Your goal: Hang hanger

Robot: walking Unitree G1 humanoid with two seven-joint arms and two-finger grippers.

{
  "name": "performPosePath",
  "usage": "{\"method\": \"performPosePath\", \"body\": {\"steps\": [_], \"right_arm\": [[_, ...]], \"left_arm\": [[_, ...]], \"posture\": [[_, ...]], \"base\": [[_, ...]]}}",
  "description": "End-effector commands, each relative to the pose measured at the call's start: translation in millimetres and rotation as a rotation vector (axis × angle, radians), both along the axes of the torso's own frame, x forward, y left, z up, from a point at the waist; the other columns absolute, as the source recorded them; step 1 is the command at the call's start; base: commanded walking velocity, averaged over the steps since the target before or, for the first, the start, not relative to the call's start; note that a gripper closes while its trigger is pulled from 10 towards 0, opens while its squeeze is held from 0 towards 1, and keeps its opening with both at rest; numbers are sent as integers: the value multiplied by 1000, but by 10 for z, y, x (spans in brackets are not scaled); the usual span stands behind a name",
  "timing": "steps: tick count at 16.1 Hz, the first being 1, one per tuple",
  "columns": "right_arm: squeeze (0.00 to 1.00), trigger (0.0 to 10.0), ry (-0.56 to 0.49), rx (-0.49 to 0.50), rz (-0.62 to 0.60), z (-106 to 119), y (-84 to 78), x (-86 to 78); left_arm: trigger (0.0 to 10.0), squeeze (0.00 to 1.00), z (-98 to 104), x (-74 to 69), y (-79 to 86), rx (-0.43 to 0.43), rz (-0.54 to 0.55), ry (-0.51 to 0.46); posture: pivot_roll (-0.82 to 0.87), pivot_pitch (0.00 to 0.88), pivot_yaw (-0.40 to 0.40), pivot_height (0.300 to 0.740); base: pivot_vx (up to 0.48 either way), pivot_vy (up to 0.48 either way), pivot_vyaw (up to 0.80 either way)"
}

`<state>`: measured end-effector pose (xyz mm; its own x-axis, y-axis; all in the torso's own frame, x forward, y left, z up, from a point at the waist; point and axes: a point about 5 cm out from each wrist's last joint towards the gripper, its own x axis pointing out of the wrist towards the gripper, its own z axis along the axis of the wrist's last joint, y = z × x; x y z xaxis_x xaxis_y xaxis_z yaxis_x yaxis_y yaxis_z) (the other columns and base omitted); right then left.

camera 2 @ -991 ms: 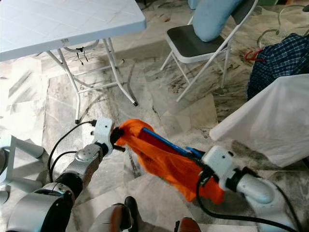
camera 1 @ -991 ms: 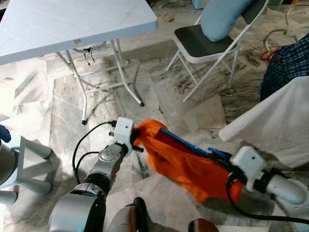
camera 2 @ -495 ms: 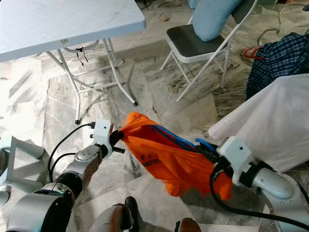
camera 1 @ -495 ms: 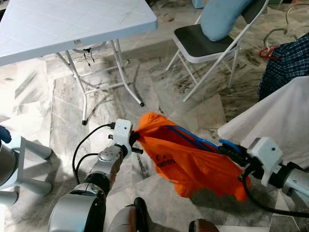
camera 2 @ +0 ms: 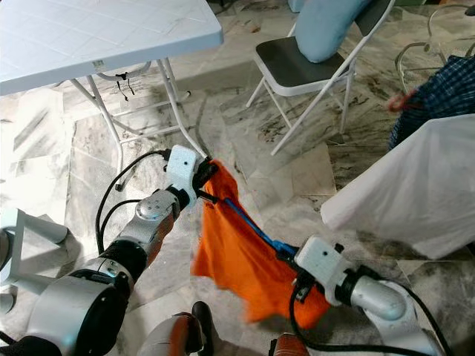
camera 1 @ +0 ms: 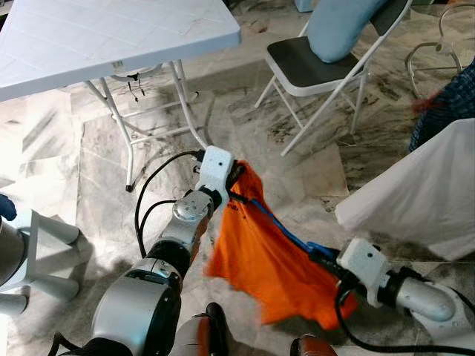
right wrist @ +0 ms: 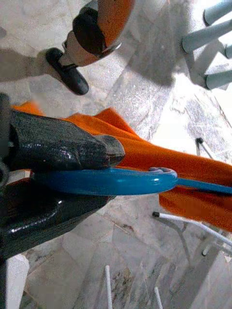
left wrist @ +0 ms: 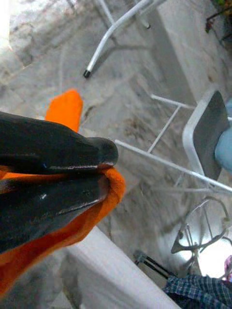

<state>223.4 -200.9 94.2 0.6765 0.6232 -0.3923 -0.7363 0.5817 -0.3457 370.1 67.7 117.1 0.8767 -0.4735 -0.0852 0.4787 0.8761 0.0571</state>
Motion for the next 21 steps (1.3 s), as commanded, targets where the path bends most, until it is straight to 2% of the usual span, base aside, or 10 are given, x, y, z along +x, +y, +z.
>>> {"method": "performPosePath", "body": {"steps": [1, 3, 6, 10, 13, 15, 16, 18, 20, 21], "right_arm": [[0, 0, 14, -2, 20, 28, -28, -74], [0, 0, 42, -11, 6, 118, -206, -205], [0, 0, 60, 0, -38, 239, -443, -343], [0, 0, 91, 63, -64, 455, -598, -492], [0, 0, 66, 93, -77, 614, -672, -462], [0, 0, -89, 197, -153, 808, -657, -235], [0, 0, -183, 299, -216, 891, -582, -83], [0, 0, -283, 468, -281, 973, -399, 100], [0, 0, -313, 602, -342, 953, -263, 233], [0, 0, -304, 670, -352, 903, -113, 314]], "left_arm": [[4745, 0, 51, 47, 106, 51, 22, -30], [4235, 0, 20, 84, 350, 113, 103, -15], [4275, 0, 27, 121, 606, 147, 182, 4], [4353, 0, -74, 90, 799, 166, 247, 60], [4353, 0, -186, 35, 749, 167, 230, 98], [4275, 0, -285, -24, 628, 142, 197, 126], [4314, 0, -363, -81, 525, 132, 157, 140], [4314, 0, -491, -181, 382, 99, 114, 175], [4235, 0, -559, -242, 290, 65, 98, 194], [3922, 0, -571, -261, 244, 44, 94, 195]], "posture": [[-225, 173, 117, 740], [-235, 175, 117, 740], [-254, 176, 122, 740], [-275, 178, 128, 740], [-278, 177, 127, 740], [-273, 177, 126, 740], [-266, 177, 119, 740], [-259, 175, 111, 740], [-249, 169, 100, 740], [-240, 165, 97, 740]], "base": [[0, 0, 0], [0, 0, 0], [0, 0, 0], [0, 0, 0], [0, 0, 0], [0, 0, 0], [0, 0, 0], [0, 0, 0], [0, 0, 0], [0, 0, 0]]}}
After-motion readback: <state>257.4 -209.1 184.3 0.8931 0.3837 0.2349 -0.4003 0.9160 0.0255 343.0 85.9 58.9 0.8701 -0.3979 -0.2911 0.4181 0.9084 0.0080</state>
